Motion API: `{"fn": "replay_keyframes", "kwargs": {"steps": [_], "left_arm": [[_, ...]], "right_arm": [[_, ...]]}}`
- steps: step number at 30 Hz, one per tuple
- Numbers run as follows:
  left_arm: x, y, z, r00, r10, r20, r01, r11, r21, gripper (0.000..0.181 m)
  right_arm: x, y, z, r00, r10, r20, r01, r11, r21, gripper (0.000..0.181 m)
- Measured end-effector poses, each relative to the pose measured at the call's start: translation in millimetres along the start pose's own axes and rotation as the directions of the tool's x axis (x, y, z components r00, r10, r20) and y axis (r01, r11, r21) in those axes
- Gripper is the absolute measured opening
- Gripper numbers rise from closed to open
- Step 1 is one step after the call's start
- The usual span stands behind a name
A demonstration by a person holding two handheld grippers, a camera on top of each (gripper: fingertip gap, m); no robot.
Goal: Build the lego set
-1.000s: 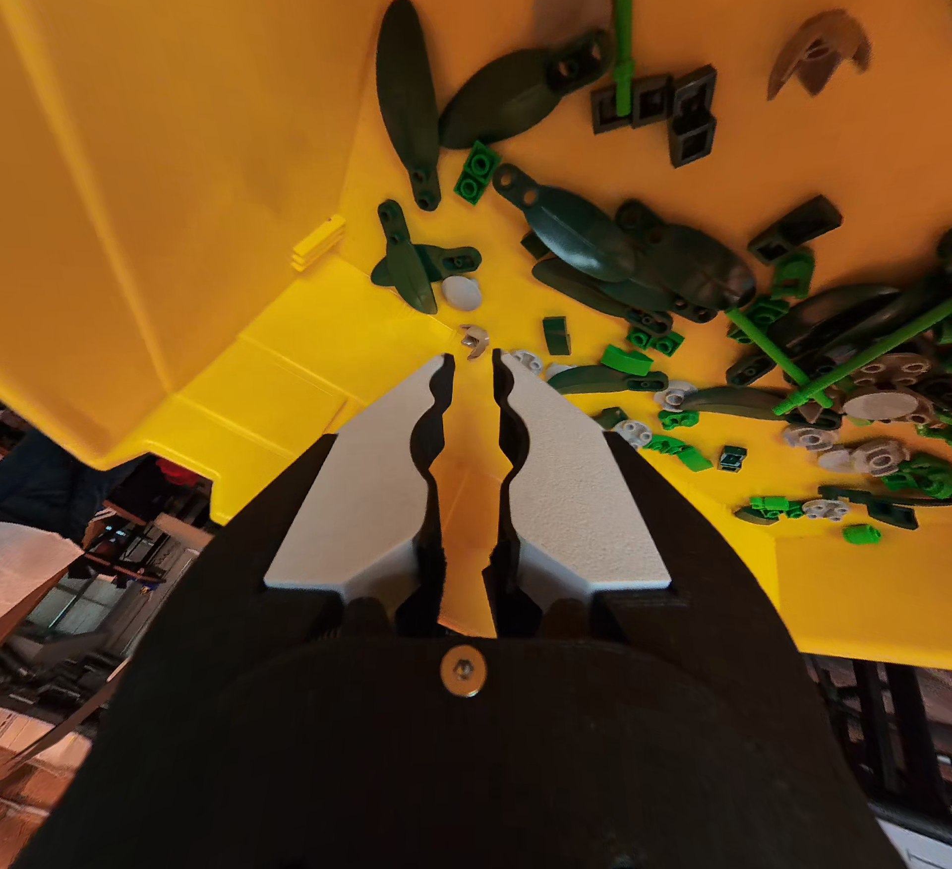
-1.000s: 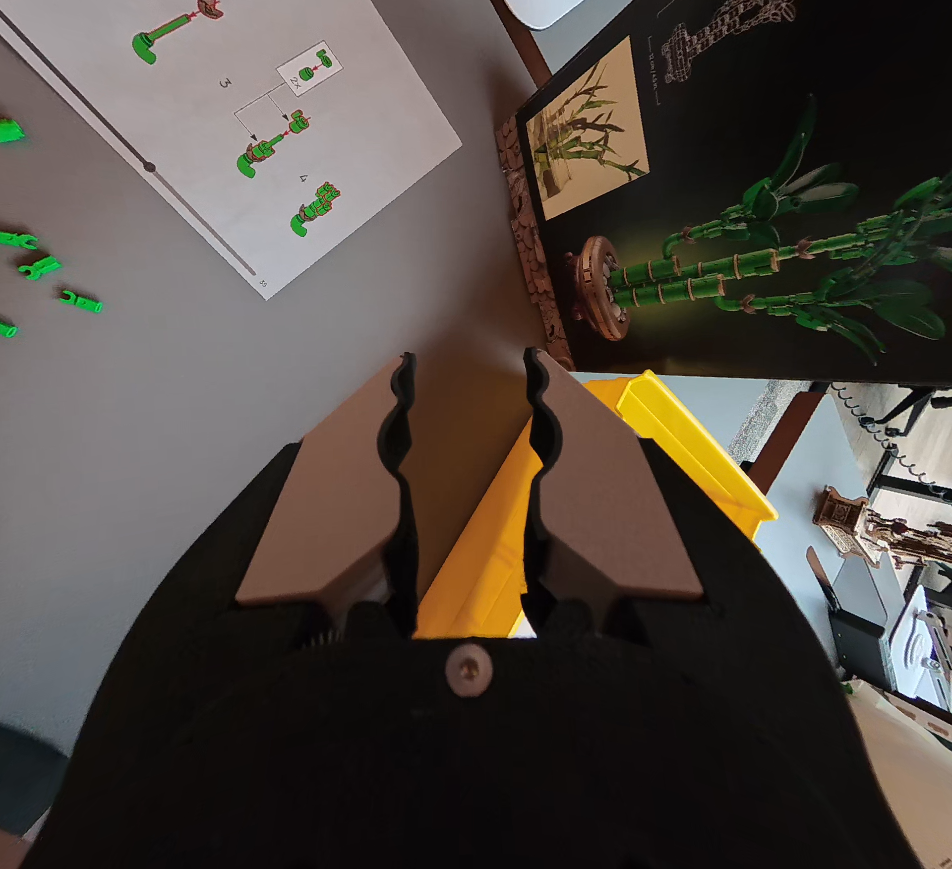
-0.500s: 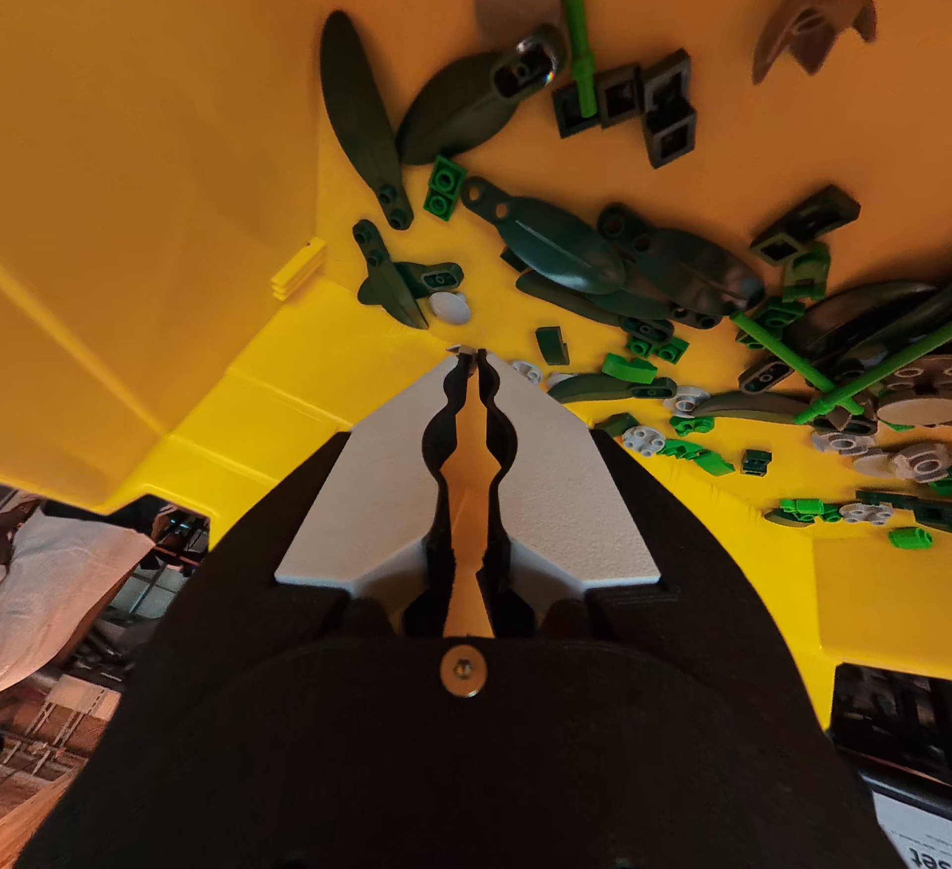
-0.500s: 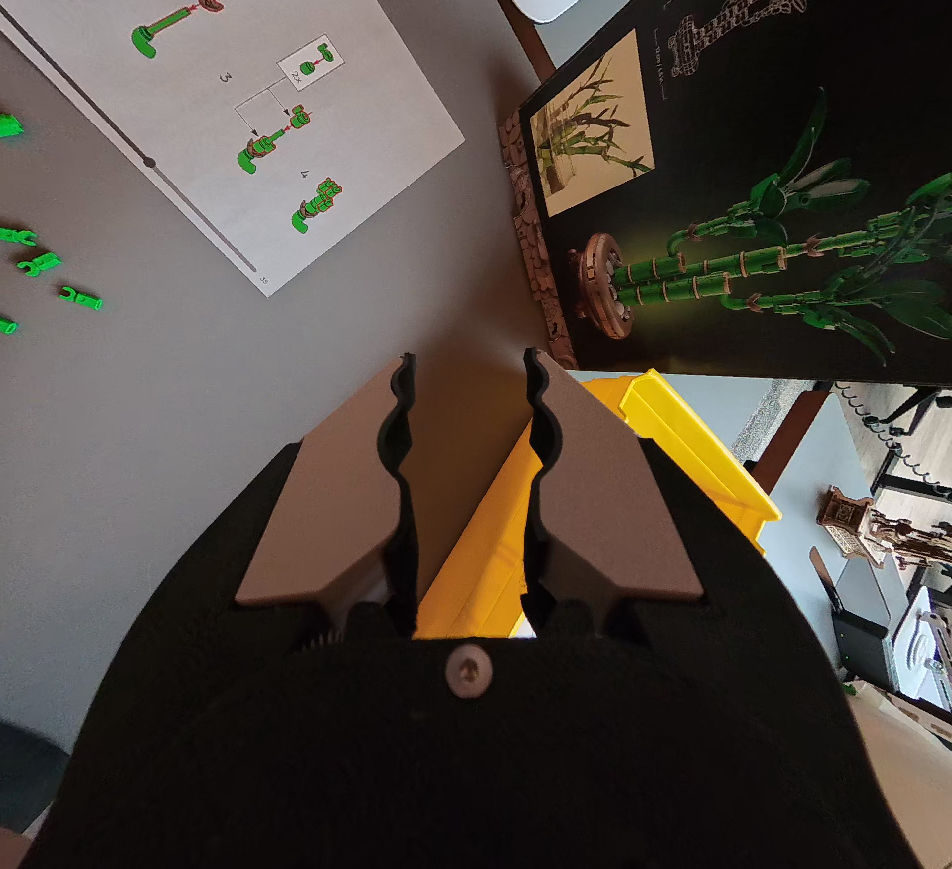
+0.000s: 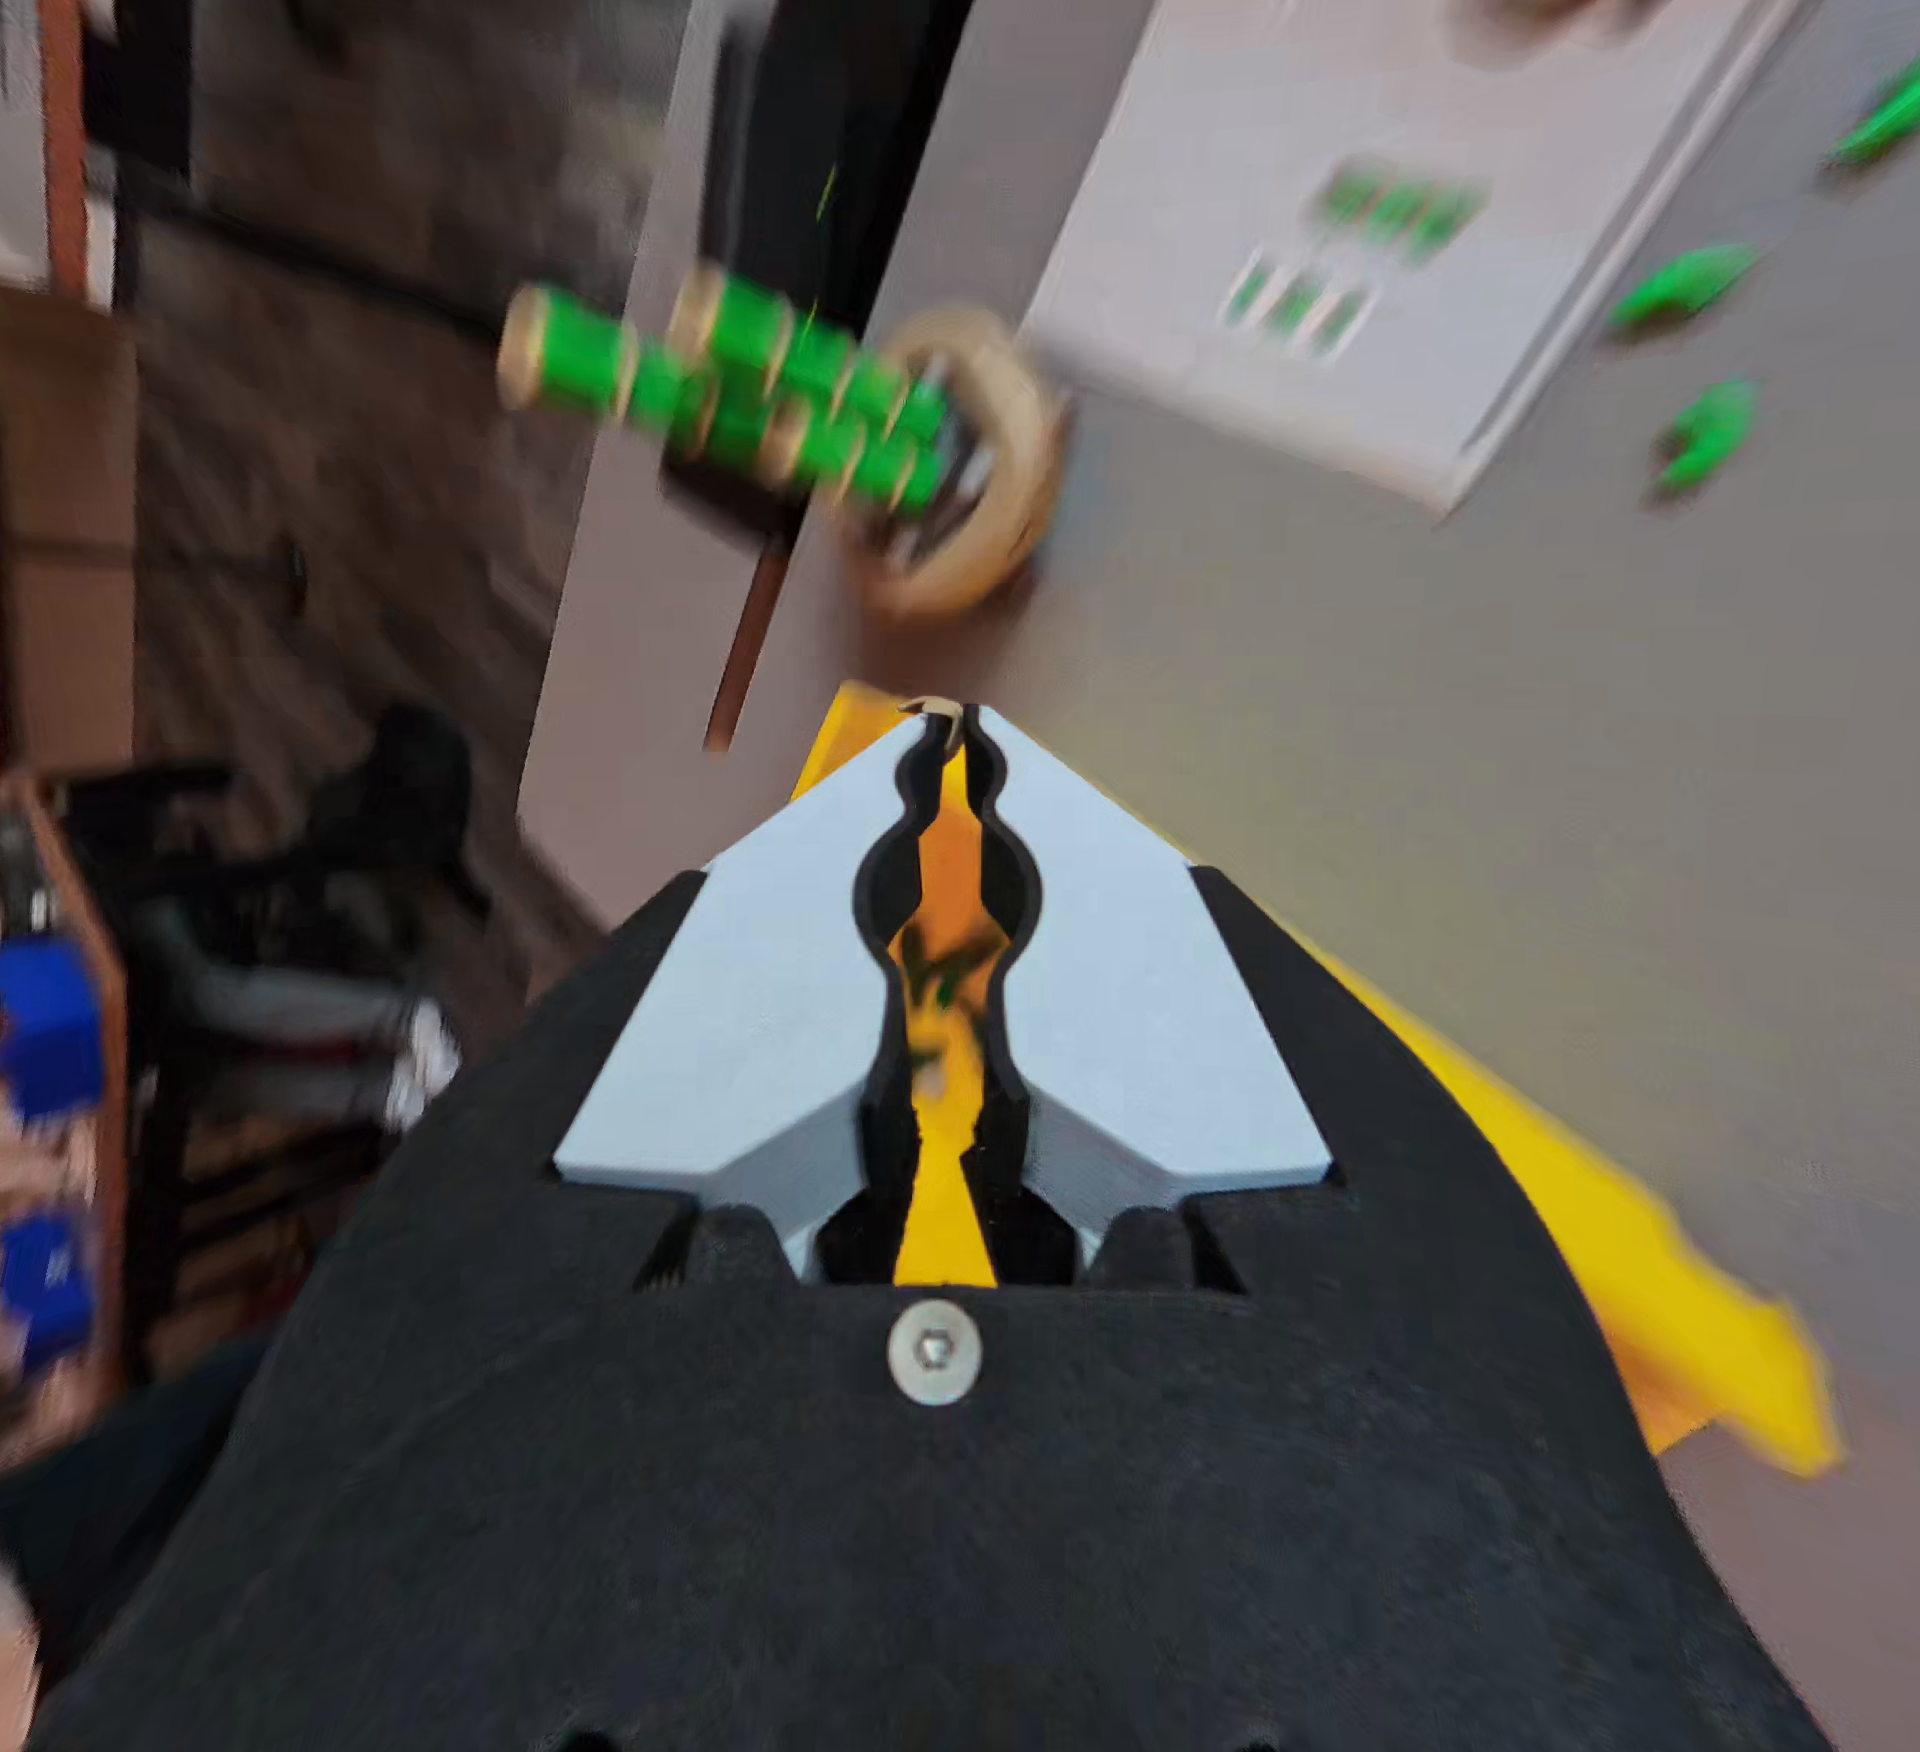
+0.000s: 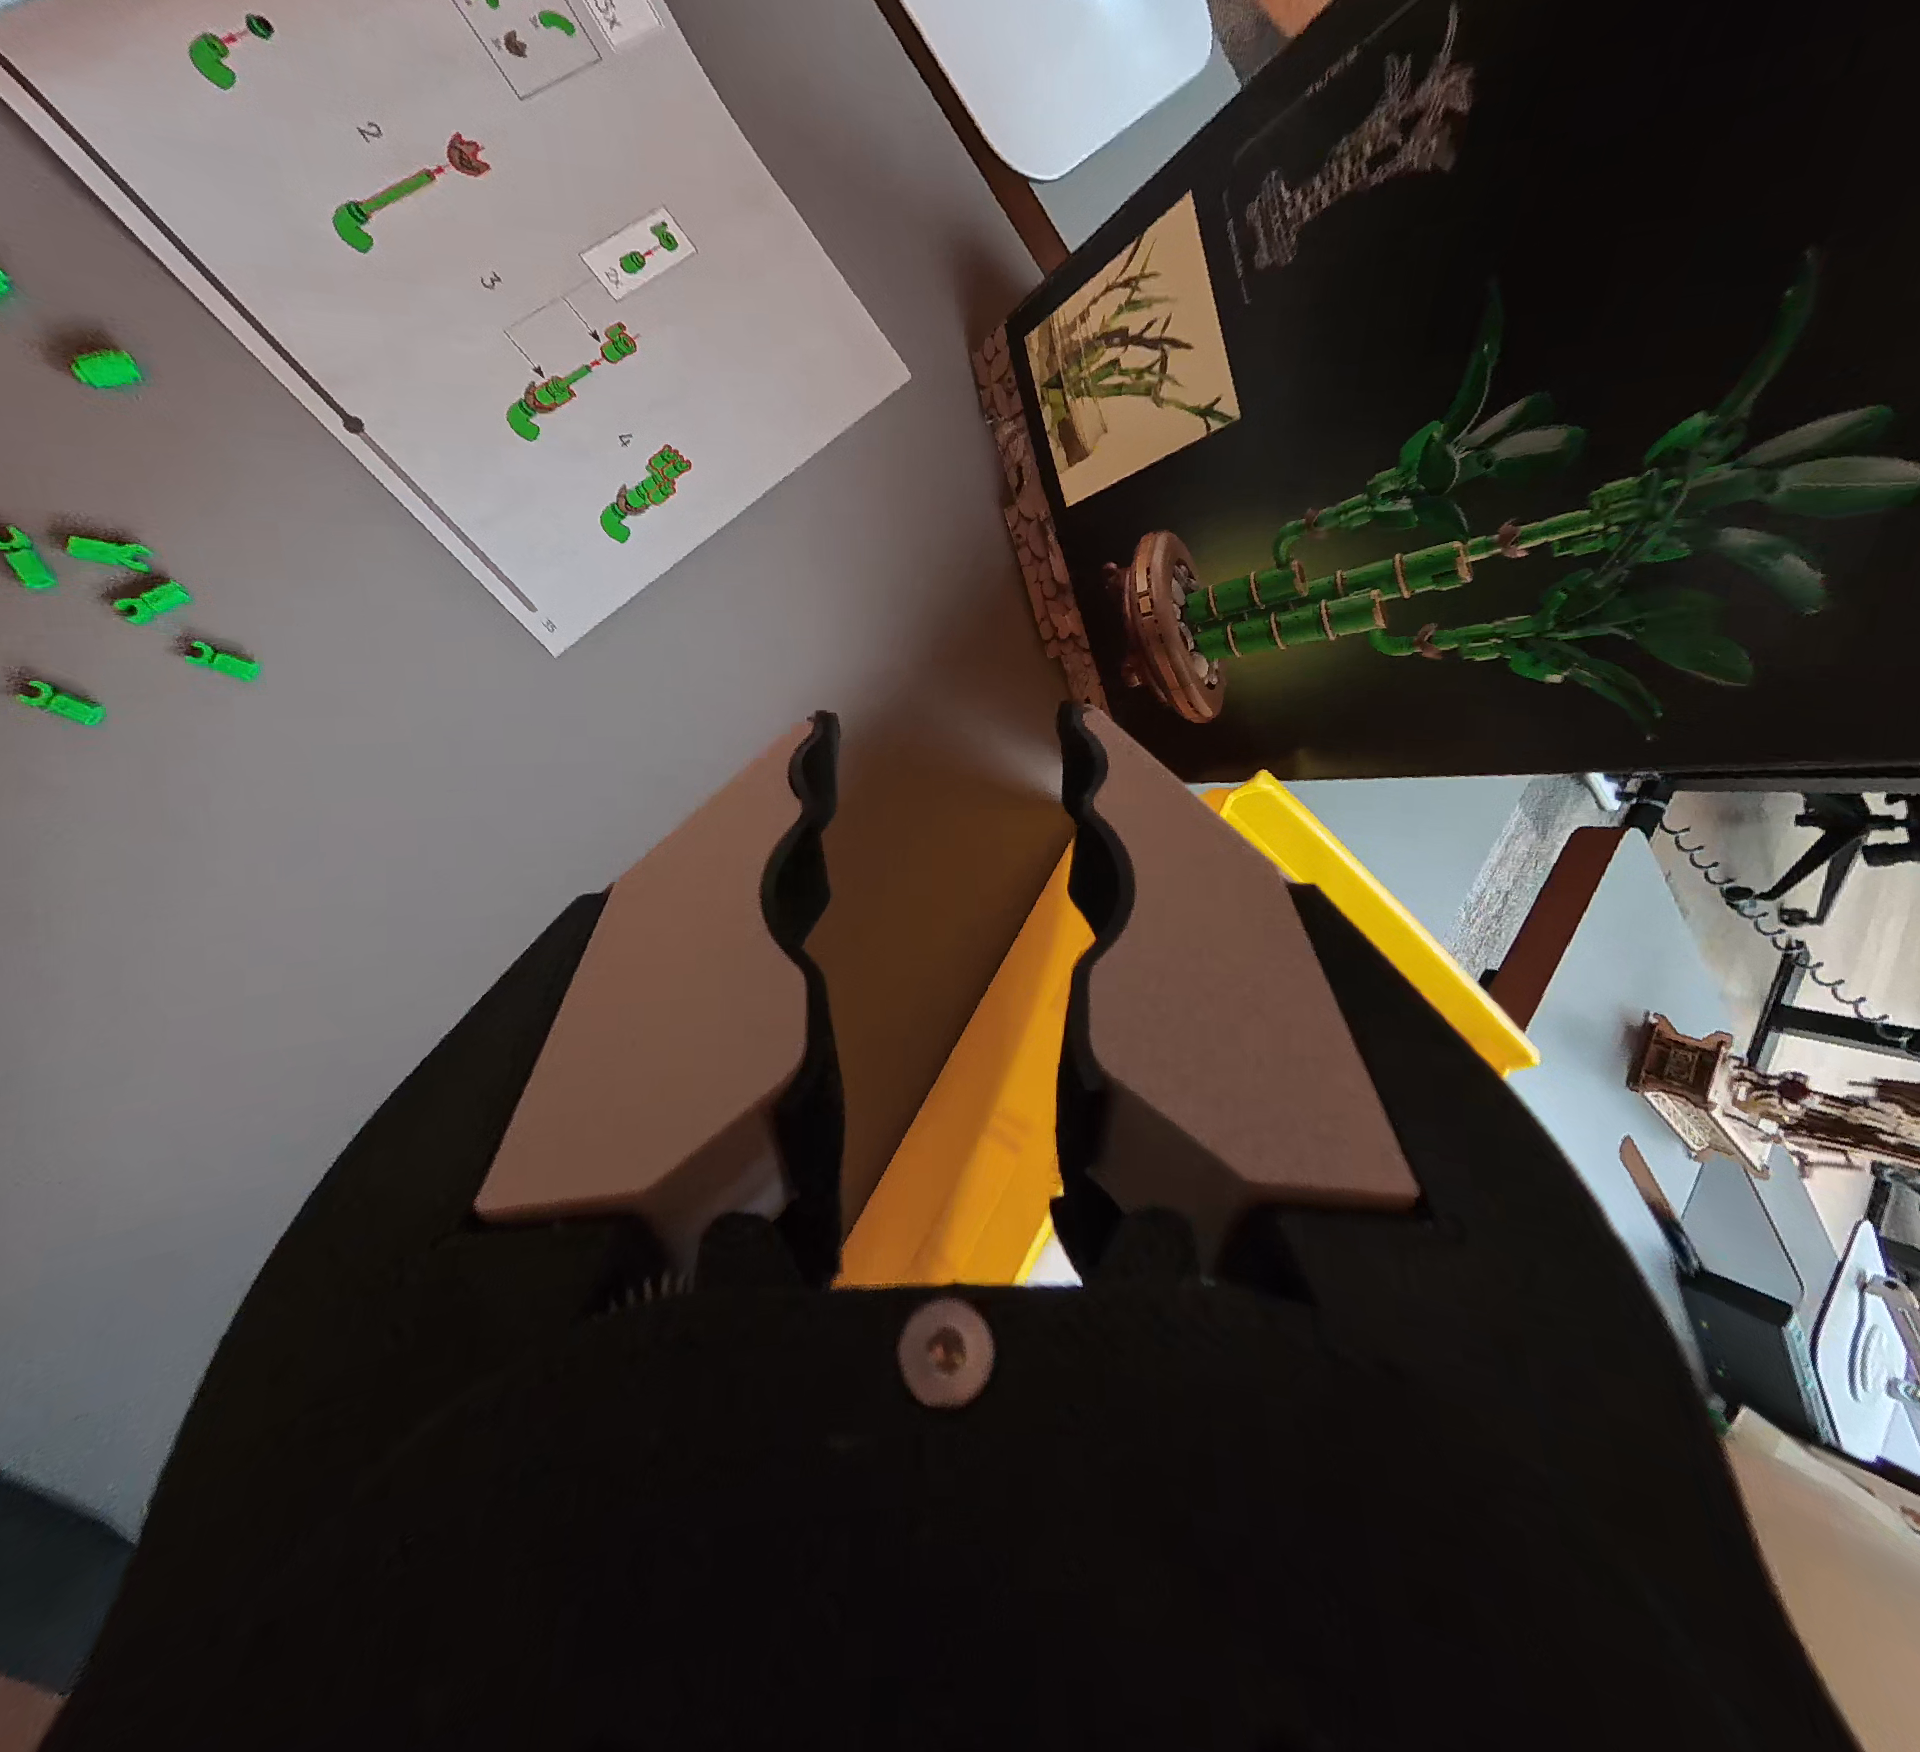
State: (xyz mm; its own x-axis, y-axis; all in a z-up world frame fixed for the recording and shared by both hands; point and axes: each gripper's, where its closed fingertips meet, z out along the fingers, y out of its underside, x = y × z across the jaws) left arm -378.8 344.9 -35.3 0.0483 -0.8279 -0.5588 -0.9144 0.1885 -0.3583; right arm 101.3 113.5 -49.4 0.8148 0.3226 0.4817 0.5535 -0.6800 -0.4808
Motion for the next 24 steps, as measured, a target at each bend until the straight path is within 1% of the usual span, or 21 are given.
{"fn": "replay_keyframes", "kwargs": {"steps": [2,4,5,7,10,12,14,16,19,21,24], "left_arm": [[47.1,-72.5,0.8,0.996,0.089,-0.028,-0.085,0.988,0.129,0.002],[101.9,-141.3,11.1,0.976,0.214,-0.034,-0.201,0.951,0.235,0.002],[128.0,-171.9,20.2,0.960,0.280,-0.021,-0.265,0.928,0.263,0.002],[170.2,-231.0,46.3,0.916,0.396,0.064,-0.397,0.871,0.288,0.002],[239.3,-308.8,91.7,0.850,0.518,0.100,-0.519,0.786,0.336,0.001],[272.0,-345.3,120.3,0.812,0.572,0.114,-0.572,0.743,0.346,0.001],[294.4,-370.3,140.4,0.797,0.594,0.109,-0.588,0.723,0.364,0.001],[306.9,-384.4,151.1,0.779,0.615,0.120,-0.610,0.701,0.369,0.001],[319.0,-388.2,159.2,0.715,0.684,0.145,-0.684,0.642,0.346,0.002],[326.0,-387.1,161.7,0.675,0.721,0.155,-0.722,0.602,0.343,0.002],[325.7,-385.6,163.9,0.630,0.752,0.193,-0.766,0.560,0.316,0.002]], "right_arm": [[-2.4,-6.7,-4.7,1.000,-0.017,-0.002,0.017,1.000,0.025,0.043],[-2.2,-9.4,-10.9,1.000,-0.022,-0.010,0.022,0.999,0.047,0.043],[-0.6,-8.9,-14.6,1.000,-0.018,-0.017,0.019,0.998,0.056,0.043],[4.8,-4.8,-23.0,0.999,-0.005,-0.044,0.008,0.998,0.064,0.043],[15.6,1.7,-43.0,0.995,0.022,-0.097,-0.013,0.996,0.093,0.043],[25.5,8.1,-61.2,0.989,0.053,-0.141,-0.035,0.991,0.126,0.043],[35.1,17.7,-79.7,0.980,0.101,-0.174,-0.072,0.983,0.167,0.043],[44.8,30.2,-93.9,0.967,0.150,-0.205,-0.111,0.976,0.190,0.043],[53.2,40.8,-103.2,0.958,0.193,-0.214,-0.143,0.964,0.225,0.043],[56.0,42.8,-102.5,0.957,0.206,-0.202,-0.155,0.958,0.243,0.043],[57.2,44.2,-98.1,0.960,0.209,-0.188,-0.161,0.957,0.242,0.043]]}}
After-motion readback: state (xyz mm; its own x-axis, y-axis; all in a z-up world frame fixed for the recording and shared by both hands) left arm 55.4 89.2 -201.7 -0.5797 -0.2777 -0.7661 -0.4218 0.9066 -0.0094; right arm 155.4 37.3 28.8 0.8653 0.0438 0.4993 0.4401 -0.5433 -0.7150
